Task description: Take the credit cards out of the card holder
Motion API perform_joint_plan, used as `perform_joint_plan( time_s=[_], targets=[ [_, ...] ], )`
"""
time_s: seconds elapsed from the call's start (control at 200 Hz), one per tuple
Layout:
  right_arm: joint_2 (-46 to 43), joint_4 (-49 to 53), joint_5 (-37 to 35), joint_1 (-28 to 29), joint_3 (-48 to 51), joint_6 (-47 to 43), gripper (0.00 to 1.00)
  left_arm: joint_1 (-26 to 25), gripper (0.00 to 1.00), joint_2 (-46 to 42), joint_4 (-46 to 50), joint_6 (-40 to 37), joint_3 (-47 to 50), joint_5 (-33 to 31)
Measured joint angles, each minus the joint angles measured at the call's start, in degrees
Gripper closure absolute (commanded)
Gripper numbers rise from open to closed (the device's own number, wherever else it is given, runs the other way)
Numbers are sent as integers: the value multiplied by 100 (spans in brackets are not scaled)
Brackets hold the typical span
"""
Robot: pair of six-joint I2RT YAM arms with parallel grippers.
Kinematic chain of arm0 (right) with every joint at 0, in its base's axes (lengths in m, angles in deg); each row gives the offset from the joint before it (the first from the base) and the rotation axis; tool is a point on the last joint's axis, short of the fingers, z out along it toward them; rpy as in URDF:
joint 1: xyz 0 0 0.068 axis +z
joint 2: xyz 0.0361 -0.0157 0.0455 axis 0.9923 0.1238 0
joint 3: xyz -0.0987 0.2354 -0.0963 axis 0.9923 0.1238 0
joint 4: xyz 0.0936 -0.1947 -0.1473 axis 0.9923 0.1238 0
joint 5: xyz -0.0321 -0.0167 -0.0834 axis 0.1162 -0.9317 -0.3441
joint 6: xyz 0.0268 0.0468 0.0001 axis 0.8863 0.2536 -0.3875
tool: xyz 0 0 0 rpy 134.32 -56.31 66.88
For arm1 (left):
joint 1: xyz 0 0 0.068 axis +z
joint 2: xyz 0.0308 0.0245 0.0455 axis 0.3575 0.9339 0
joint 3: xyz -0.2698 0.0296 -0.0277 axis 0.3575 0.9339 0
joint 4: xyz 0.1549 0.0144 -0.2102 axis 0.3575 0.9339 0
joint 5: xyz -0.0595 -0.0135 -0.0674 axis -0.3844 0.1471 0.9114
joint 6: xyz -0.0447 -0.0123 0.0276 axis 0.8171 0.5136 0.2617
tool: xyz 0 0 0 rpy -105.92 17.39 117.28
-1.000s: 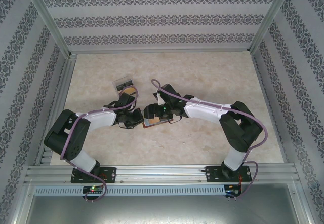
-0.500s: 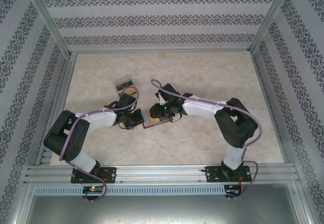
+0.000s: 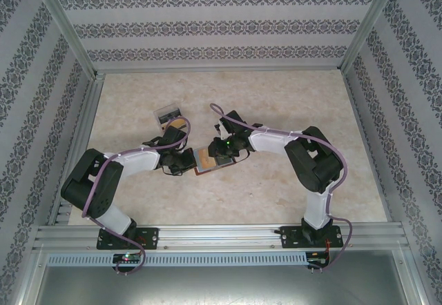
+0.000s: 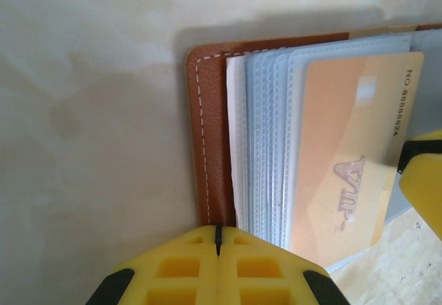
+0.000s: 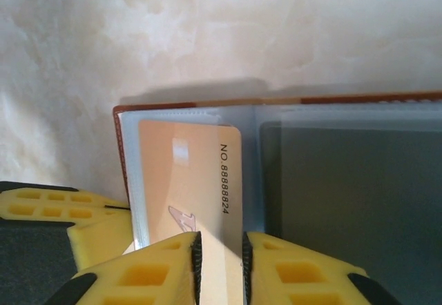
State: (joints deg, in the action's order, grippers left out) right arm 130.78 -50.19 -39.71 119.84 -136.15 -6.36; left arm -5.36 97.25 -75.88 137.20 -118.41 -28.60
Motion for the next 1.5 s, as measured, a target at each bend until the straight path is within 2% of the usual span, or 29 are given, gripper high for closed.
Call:
perform_joint_plan(
  time_s=[0.44,0.62,0.734,1.499],
  targets=[
    [170,-149,269,-87,11,22,74,0,100,31,4,-9,-28,13],
    [203,-168,308,-125,17,9,87,0,100,35,17,-17,-37,17],
    [208,-238,319,-162,85,-7,100,0,100,35,22,-20,-39,15],
    [-470,-240,284,-671,787,-66,100,0,100,57,83,-90,-83,11]
  ],
)
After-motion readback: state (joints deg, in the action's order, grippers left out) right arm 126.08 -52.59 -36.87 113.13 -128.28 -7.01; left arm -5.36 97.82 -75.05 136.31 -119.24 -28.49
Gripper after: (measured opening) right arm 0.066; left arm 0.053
